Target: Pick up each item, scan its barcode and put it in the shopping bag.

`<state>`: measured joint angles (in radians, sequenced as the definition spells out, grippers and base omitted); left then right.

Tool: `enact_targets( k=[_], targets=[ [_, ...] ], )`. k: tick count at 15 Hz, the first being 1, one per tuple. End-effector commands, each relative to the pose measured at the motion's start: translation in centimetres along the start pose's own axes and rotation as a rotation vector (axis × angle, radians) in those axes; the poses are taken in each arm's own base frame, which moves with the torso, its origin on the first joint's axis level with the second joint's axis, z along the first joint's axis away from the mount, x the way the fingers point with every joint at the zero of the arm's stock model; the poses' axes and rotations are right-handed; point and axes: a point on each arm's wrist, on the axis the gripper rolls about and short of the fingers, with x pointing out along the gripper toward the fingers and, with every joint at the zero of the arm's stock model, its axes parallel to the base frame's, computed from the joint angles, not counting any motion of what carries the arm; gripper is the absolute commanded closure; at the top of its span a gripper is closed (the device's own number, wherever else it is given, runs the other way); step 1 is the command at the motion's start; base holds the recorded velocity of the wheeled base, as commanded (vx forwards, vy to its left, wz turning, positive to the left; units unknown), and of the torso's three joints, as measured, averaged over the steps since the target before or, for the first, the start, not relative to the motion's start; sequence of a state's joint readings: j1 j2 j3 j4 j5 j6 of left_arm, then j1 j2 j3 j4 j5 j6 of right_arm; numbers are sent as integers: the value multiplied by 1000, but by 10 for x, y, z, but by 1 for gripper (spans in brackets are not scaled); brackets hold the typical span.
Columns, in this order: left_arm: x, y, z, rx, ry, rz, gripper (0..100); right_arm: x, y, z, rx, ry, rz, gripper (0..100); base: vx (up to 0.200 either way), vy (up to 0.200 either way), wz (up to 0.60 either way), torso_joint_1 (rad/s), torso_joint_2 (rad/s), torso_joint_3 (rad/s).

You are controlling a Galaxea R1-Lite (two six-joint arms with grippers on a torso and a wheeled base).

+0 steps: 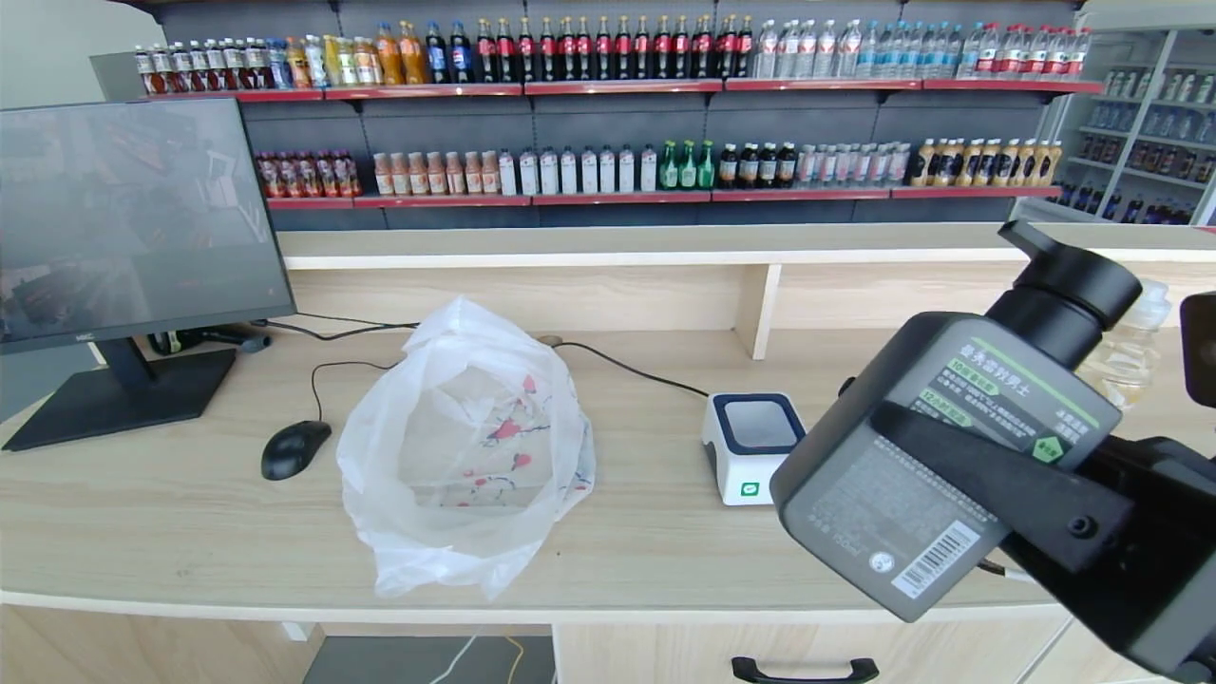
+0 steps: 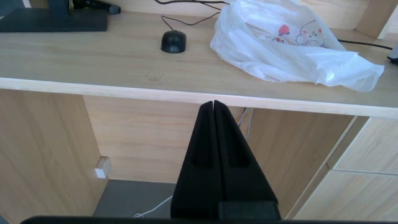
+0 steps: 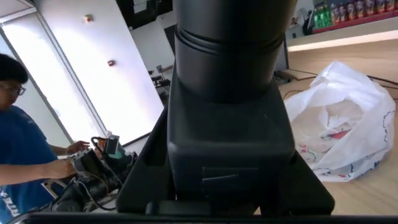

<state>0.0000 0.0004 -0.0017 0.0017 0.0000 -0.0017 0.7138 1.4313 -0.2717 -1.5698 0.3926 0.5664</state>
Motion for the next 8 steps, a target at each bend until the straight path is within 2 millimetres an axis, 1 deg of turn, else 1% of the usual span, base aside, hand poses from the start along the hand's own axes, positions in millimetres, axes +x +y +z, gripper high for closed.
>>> enact_targets(
  k=[1,3,5,6,8],
  targets=[
    [0,0,0,0,0,0,100,-2,-15,-5,-49,23,-69,100,0,0,0,0,0,0],
    [0,0,0,0,0,0,100,-6,-33,-8,-153,47,-149,100,0,0,0,0,0,0],
    [0,0,0,0,0,0,100,-16,-46,-11,-270,78,-223,100,0,0,0,0,0,0],
    [0,0,0,0,0,0,100,-18,-47,-11,-295,83,-238,100,0,0,0,0,0,0],
    [0,0,0,0,1,0,100,-27,-58,-9,-400,82,-353,100,0,0,0,0,0,0]
  ],
)
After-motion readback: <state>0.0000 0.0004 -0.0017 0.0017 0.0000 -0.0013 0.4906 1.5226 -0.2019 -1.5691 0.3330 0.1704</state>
